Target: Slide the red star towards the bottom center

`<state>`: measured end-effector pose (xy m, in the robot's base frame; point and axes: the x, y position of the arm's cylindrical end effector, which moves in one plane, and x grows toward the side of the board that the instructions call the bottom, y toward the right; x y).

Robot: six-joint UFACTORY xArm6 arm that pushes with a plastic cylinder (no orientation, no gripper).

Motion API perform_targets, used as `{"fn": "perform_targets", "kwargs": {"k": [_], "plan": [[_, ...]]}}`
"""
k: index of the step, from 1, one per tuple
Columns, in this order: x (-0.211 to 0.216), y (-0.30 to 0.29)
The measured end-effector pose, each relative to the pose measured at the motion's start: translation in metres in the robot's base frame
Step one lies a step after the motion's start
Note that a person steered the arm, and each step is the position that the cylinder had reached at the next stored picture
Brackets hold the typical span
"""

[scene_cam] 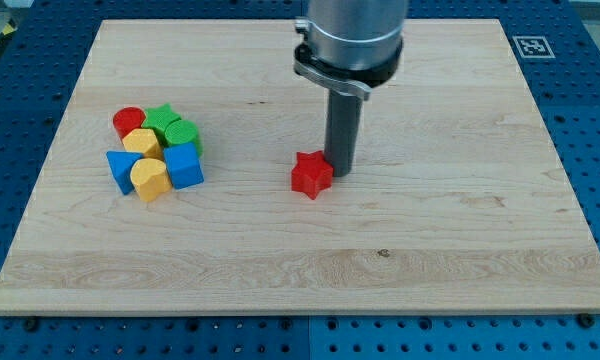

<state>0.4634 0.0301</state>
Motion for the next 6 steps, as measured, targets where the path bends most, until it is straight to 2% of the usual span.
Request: {"fn": "perform_targets", "kwargs": {"k": [1,3,4,5,6], "plan": [[-0.023,-0.005],[0.02,-0.048],[0.022,-0.054],[0.023,-0.016],[0.037,-0.012]]}}
